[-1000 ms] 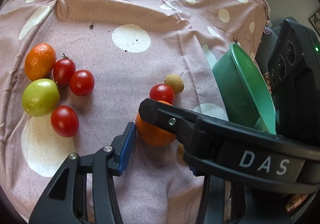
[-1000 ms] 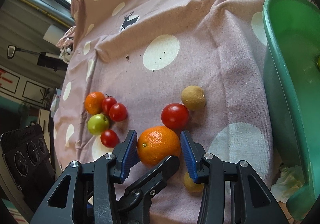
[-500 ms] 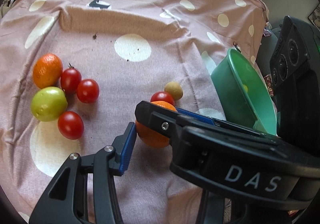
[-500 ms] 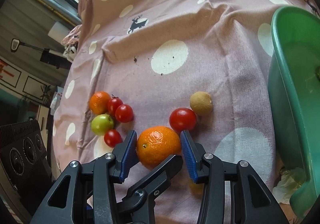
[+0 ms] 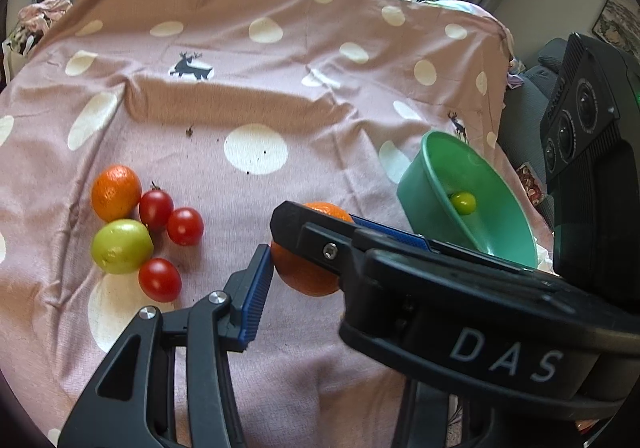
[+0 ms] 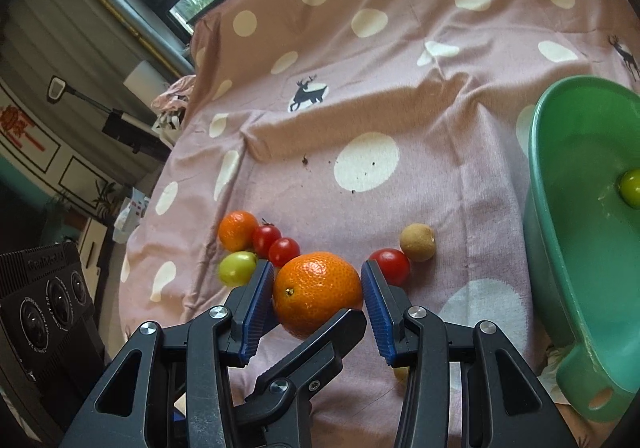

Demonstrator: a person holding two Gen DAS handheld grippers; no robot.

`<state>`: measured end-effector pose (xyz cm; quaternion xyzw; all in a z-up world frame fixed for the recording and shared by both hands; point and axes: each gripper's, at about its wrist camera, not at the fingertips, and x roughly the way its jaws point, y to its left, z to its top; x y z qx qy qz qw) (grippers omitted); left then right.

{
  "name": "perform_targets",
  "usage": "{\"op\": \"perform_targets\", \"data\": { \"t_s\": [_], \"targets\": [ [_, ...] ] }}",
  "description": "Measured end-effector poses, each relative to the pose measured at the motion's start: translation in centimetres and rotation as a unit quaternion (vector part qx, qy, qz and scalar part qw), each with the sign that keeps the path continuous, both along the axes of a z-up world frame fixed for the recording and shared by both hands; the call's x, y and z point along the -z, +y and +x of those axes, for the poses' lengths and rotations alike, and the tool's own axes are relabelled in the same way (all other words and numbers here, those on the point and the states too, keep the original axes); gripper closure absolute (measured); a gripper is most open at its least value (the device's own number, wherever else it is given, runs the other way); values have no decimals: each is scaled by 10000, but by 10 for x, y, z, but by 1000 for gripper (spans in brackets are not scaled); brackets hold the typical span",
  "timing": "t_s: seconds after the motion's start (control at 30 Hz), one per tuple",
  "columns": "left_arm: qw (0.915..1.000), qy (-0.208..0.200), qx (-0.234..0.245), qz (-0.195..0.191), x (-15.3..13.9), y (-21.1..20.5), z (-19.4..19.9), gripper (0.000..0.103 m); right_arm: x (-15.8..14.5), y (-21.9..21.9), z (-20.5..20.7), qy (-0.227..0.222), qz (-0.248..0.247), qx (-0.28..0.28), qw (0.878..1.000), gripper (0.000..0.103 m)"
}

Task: Organize fruits
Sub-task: 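Lift the orange with the right gripper and carry it toward the green bowl, then lower the held orange over the green bowl with the right gripper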

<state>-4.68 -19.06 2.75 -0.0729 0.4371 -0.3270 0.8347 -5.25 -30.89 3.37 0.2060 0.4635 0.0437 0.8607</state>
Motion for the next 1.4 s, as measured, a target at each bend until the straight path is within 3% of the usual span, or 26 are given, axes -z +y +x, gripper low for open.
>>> {"op": "perform_targets", "data": {
  "t_s": [0.7,1.4],
  "targets": [
    [9950,-936,12,-338,-36,5,-23,58,-42,9,-26,-940,-275,60,9952,56],
    [9890,-1402,322,-359,-61,-25,-38,58,-67,-15,-48,-1427,-188,423,9887,56]
  ]
}}
